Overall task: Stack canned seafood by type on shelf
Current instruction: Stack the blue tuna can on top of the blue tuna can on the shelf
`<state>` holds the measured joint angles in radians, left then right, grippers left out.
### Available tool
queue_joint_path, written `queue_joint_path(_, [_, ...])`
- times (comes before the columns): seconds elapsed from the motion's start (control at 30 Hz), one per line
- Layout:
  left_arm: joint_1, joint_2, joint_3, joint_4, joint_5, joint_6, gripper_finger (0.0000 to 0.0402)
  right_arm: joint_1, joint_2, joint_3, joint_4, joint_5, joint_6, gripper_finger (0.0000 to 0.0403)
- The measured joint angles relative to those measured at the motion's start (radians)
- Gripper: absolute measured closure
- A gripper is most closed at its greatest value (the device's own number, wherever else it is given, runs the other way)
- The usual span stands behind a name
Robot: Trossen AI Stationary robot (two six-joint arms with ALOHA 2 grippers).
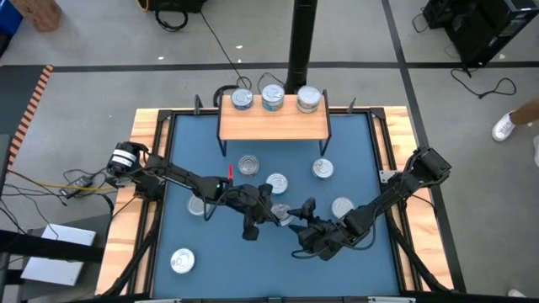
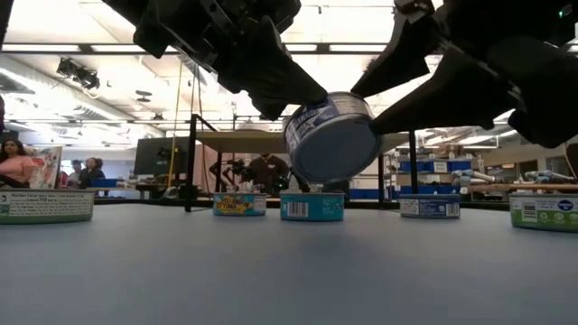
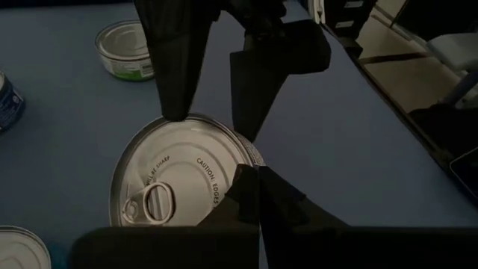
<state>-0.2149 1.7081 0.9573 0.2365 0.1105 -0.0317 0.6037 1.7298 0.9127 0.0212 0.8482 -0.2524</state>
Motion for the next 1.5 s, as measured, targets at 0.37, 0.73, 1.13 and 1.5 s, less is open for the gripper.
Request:
queue_joint_path(0.37, [0.0, 0.0, 0.0, 0.035, 0.032, -0.007, 0.0401, -0.006, 0.0, 0.0, 0.046, -0.016, -0.066, 0.0124])
queue_joint_path(0.73, [0.0, 0.0, 0.0, 0.059, 0.053, -0.022, 0.0401, -0.019, 0.0, -0.001, 0.049, -0.048, -0.066, 0.0196])
queue_joint_path(1.13, [-0.012, -0.002, 0.0, 0.06, 0.012, 0.079, 0.0356, -0.018, 0.0, -0.002, 0.056, -0.029, -0.071, 0.026])
queue_joint_path(1.5, [-0.083, -0.1, 0.0, -0.01, -0.312, 0.227, 0.0246, -0.024, 0.0, -0.002, 0.062, 0.049, -0.02, 0.026])
